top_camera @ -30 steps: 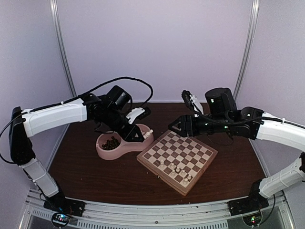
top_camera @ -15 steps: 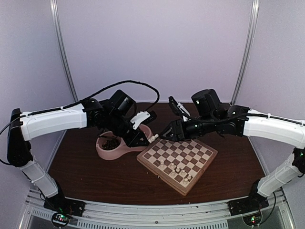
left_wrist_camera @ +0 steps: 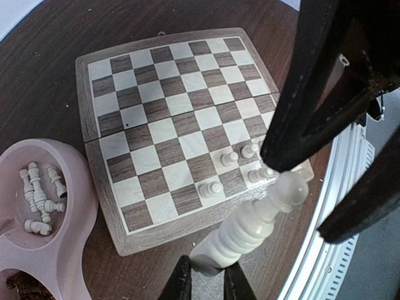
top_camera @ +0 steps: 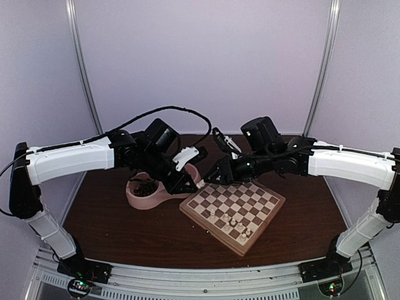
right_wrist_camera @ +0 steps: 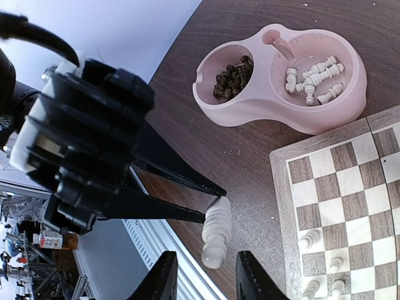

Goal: Set up the chess pieces on the board
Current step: Pass from the left arm to the right

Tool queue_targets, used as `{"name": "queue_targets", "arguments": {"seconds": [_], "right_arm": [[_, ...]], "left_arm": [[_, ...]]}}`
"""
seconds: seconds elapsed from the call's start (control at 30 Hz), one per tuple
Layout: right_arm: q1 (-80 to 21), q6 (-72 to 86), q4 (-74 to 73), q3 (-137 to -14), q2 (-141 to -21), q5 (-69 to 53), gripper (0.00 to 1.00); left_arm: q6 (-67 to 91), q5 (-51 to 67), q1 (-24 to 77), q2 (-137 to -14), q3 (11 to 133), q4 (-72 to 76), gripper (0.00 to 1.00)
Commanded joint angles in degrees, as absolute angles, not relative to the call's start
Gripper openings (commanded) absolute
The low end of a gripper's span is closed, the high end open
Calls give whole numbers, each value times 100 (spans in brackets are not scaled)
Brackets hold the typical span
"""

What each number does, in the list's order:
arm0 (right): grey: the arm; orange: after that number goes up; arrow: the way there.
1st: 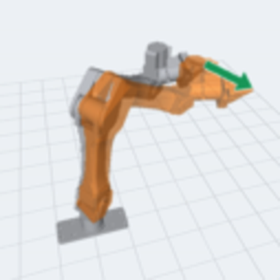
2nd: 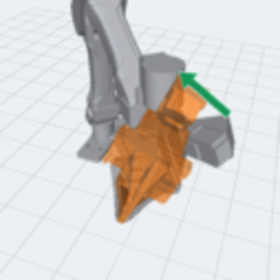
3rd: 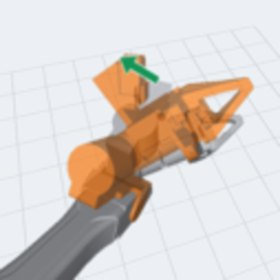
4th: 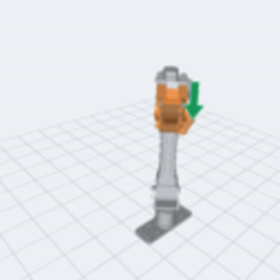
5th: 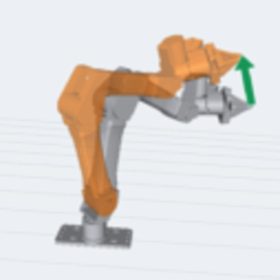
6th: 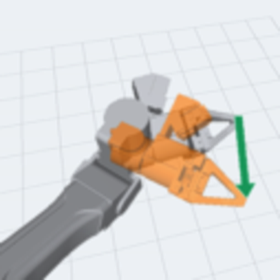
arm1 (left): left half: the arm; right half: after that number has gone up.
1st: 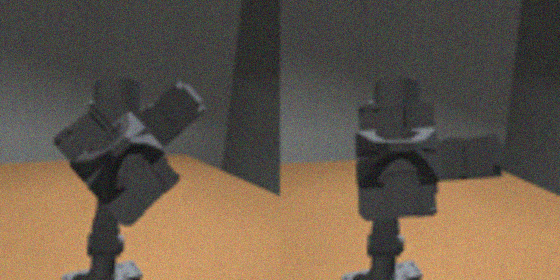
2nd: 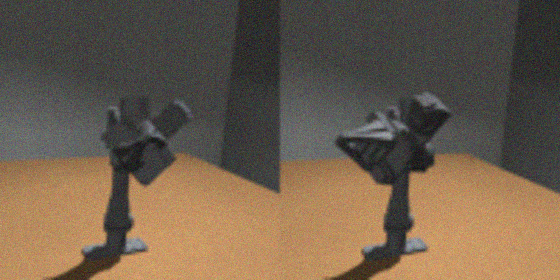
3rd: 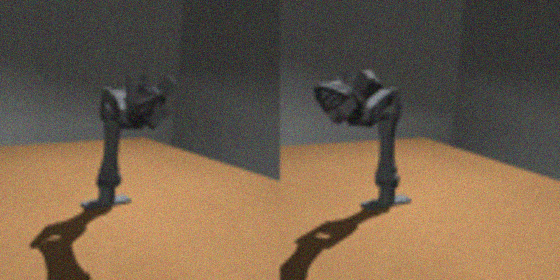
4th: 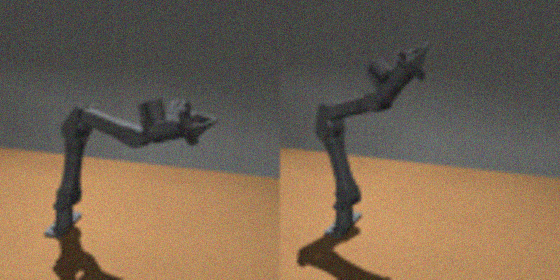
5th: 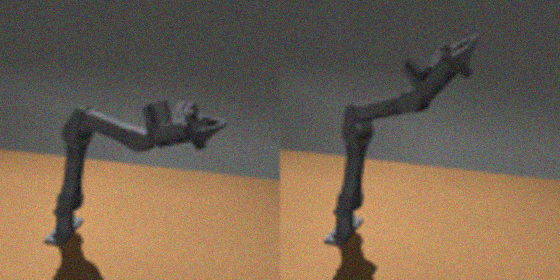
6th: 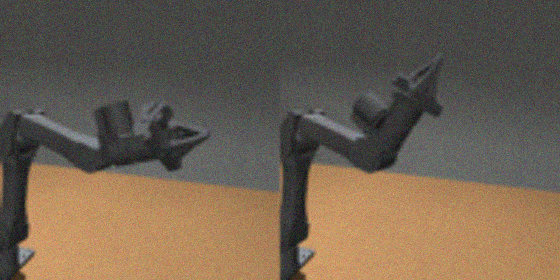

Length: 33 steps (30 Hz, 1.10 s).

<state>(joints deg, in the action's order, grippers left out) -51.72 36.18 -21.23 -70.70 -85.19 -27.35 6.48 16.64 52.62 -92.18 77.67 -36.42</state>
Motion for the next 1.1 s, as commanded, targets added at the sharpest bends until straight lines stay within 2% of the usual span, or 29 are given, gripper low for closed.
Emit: {"name": "queue_targets", "arguments": {"seconds": [0.0, 0.1, 0.4, 0.8, 1.07], "right_arm": [[-5168, 3595, -2063, -7283, -8654, -2710, 31], [-5169, 3582, -2071, -7282, -8677, -2700, 28], [-5167, 3488, -2213, -7244, -8586, -2513, 6], [-5168, 2978, -3101, -7021, -8220, -1769, 5], [-5326, 2454, -3820, -7271, -8756, -1466, 3]], "left_arm": [[538, 1716, 5308, -9132, 7822, -3412, 9], [528, 1724, 5306, -9146, 7831, -3410, 9], [538, 1685, 5307, -9165, 7799, -3437, 9], [1028, 795, 5279, -9489, 7790, -3628, 8], [1364, 437, 5083, -9433, 7585, -3687, 8]]}}
